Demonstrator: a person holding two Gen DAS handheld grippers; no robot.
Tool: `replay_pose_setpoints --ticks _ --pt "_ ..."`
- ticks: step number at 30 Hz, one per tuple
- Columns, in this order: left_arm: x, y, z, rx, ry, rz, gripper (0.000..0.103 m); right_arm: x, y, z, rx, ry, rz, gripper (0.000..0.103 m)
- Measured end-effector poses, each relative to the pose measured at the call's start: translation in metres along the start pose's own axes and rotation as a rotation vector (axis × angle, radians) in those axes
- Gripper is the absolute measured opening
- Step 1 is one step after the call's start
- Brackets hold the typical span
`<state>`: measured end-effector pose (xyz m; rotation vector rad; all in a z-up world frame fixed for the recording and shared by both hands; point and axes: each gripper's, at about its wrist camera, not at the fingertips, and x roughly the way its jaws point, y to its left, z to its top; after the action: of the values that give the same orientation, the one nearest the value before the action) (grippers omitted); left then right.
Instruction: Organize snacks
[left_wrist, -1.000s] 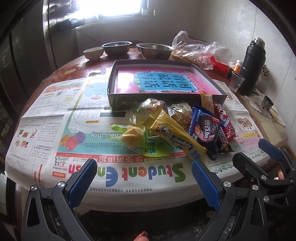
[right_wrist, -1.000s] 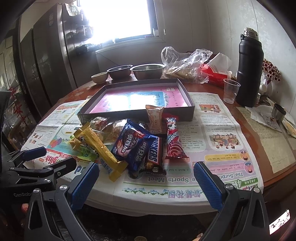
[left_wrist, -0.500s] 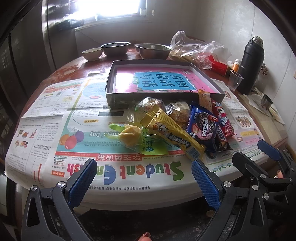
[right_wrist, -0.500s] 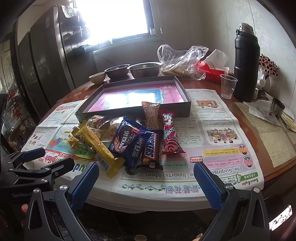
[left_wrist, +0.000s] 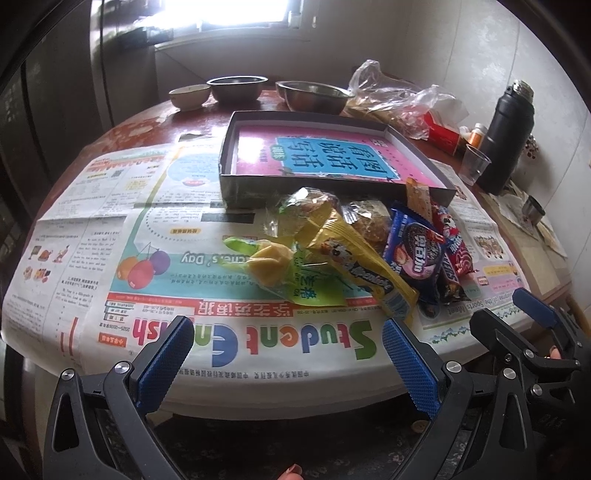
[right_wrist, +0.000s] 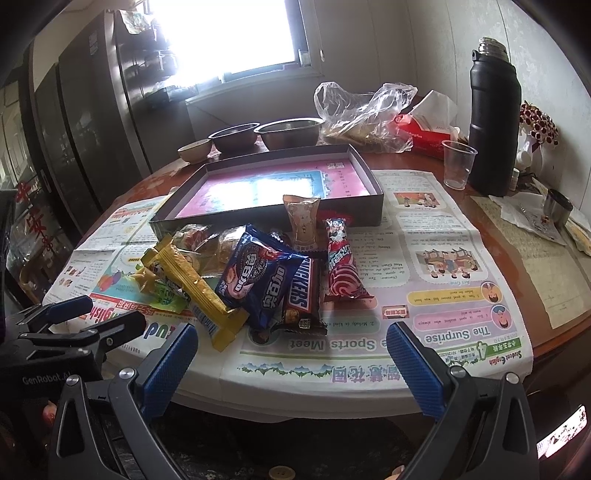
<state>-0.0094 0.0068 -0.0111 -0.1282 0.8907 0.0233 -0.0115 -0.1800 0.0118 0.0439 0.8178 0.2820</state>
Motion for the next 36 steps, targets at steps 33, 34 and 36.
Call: replay_pose_setpoints --ticks 33,34,36 --pt "0.042 0.045 0.029 -0.042 0.029 0.044 0.101 0.033 -0.041 0.024 0.070 0.026 -0.059 0.103" --pt "0.043 0.045 0.030 -0.040 0.028 0.045 0.101 0.037 -0.043 0.026 0.074 0.032 -0.064 0.103" --pt "0.044 0.044 0.031 -0.037 0.026 0.043 0.101 0.044 -0.049 0.031 0.082 0.041 -0.076 0.101"
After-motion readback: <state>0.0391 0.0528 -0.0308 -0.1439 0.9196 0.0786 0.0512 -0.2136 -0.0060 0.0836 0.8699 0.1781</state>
